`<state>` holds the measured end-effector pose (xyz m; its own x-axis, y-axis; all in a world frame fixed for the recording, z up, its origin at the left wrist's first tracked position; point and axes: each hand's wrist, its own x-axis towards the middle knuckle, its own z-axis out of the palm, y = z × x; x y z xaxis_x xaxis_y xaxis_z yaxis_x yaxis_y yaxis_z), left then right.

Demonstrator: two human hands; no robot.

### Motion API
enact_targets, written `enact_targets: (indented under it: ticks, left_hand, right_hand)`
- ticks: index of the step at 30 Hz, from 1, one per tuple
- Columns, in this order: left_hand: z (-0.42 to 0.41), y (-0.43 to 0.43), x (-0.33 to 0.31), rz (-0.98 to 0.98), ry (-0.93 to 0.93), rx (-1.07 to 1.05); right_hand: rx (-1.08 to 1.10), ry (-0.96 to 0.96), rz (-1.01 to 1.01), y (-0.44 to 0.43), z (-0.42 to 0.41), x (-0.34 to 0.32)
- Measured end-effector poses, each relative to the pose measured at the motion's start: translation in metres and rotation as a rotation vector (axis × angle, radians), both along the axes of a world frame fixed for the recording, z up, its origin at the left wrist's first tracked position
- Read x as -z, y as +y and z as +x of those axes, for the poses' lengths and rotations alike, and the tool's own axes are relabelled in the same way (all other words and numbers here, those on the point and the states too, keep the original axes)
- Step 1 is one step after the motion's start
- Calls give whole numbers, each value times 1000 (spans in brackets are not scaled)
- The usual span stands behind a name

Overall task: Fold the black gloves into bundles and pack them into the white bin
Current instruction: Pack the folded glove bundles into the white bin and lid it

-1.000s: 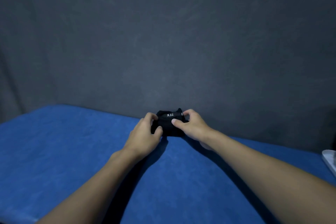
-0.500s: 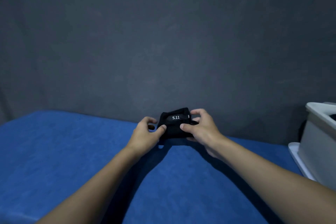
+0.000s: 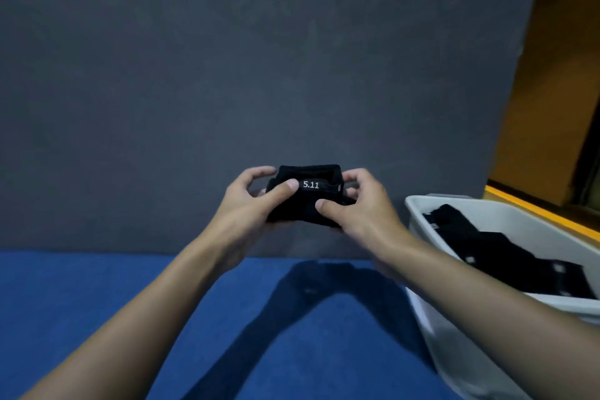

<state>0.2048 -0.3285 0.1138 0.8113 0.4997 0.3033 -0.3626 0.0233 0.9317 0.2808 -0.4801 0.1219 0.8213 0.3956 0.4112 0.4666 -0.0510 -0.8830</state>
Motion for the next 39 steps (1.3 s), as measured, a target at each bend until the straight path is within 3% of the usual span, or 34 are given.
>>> enact_targets:
  ticks: [10, 18, 25, 31, 39]
  left_hand:
    - [68, -99, -68, 284, -59, 222]
    - [151, -171, -76, 420, 151, 513]
    - [218, -193, -59, 503, 316, 671]
    - [249, -197, -38, 704, 386, 664]
    - [264, -195, -19, 977, 242, 578]
  right_hand:
    - [173, -119, 20, -135, 7, -30]
    - [368, -88, -230, -244, 29, -20]
    - [429, -184, -406, -279, 39, 12]
    - [431, -194, -393, -279, 45, 26]
    - [440, -181, -358, -274, 45, 31]
